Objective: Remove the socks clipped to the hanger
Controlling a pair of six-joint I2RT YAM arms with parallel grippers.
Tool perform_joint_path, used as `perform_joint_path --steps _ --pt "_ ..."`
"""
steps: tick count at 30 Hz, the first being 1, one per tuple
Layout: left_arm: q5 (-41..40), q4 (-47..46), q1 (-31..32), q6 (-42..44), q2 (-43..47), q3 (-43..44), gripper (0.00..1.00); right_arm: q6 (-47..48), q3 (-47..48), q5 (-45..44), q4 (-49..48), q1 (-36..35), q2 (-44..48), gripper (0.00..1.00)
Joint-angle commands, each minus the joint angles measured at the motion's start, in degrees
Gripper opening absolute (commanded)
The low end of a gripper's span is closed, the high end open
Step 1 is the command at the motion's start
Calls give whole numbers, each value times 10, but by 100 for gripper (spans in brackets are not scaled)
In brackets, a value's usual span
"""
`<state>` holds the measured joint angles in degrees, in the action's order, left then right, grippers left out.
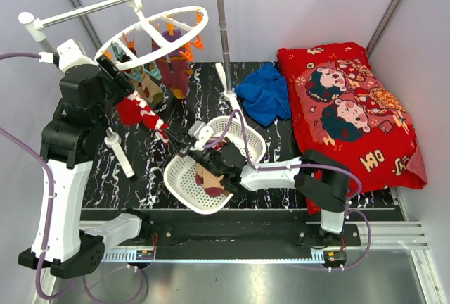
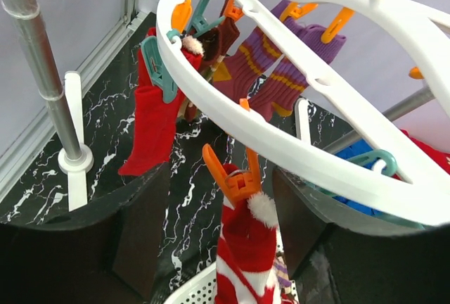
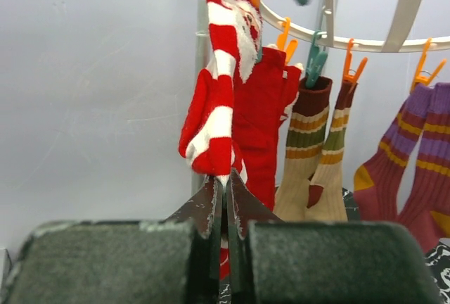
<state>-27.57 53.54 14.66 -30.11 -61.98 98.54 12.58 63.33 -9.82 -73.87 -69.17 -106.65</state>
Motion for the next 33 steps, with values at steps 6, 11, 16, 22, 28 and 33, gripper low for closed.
perform_joint_path --steps 6,11,16,22,28,33 --pt "18 -72 -9 -4 6 -19 39 0 -6 9 -39 -17 21 0" --pt "38 -106 -9 14 18 -41 15 -7 -10 -3 -40 -17 21 0" --pt "92 -149 -9 36 24 -59 5 -53 -59 -34 -37 -17 49 0" --pt "101 -163 -9 44 25 -70 3 -98 -157 -113 -33 -17 104 0" --pt "119 -179 -9 49 36 -85 4 -226 -235 -194 83 -16 186 0" --pt "157 -195 -9 47 41 -86 6 -331 -256 -227 206 -16 202 8"
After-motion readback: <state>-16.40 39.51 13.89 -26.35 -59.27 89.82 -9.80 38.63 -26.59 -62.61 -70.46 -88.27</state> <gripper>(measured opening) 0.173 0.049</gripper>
